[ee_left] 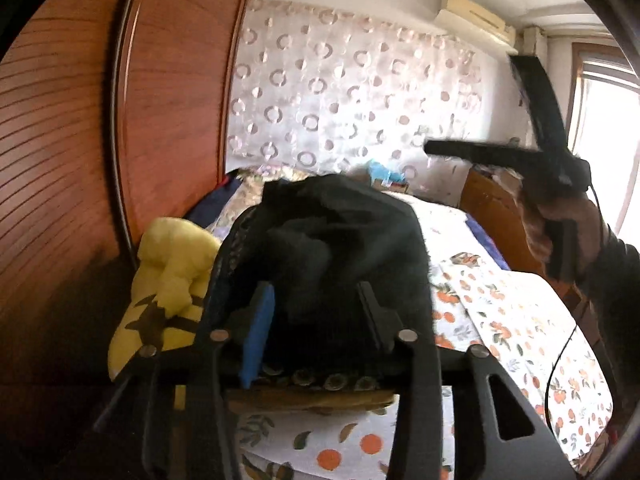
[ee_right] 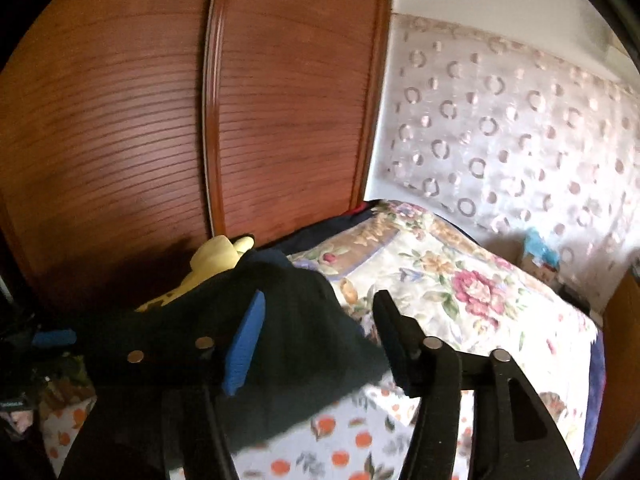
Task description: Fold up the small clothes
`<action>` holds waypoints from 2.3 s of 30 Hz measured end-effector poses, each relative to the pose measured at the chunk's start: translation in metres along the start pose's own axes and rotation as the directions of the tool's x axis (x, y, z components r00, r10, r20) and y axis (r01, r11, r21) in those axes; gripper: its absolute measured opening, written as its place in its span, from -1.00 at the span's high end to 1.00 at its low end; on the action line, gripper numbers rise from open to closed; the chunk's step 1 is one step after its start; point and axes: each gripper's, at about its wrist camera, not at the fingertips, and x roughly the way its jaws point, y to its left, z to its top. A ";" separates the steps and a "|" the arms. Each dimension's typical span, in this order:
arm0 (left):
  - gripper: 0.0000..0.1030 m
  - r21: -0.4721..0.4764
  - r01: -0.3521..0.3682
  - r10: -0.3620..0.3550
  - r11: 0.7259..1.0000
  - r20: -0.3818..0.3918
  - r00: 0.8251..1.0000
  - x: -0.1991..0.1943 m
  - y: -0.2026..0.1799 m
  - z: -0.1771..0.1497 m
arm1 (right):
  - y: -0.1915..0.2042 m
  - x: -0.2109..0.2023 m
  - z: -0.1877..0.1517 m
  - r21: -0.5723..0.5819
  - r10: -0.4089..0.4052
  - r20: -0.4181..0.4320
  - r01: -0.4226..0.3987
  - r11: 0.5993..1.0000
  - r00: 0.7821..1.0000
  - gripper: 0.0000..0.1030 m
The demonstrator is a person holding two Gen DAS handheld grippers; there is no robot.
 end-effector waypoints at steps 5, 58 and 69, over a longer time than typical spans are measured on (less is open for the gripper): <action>-0.56 0.055 0.024 -0.025 0.998 0.022 0.999 -0.009 -0.029 0.002 | 0.009 -0.036 -0.043 0.067 -0.035 0.010 0.034 0.997 0.999 -0.31; -0.67 0.221 0.082 -0.099 0.972 0.068 0.993 -0.070 -0.192 -0.013 | 0.129 -0.245 -0.163 0.427 -0.448 0.065 0.381 0.820 0.892 -0.61; -0.67 0.221 0.073 -0.092 0.973 0.078 0.993 -0.072 -0.188 -0.012 | 0.123 -0.251 -0.167 0.423 -0.447 0.065 0.381 0.822 0.892 -0.61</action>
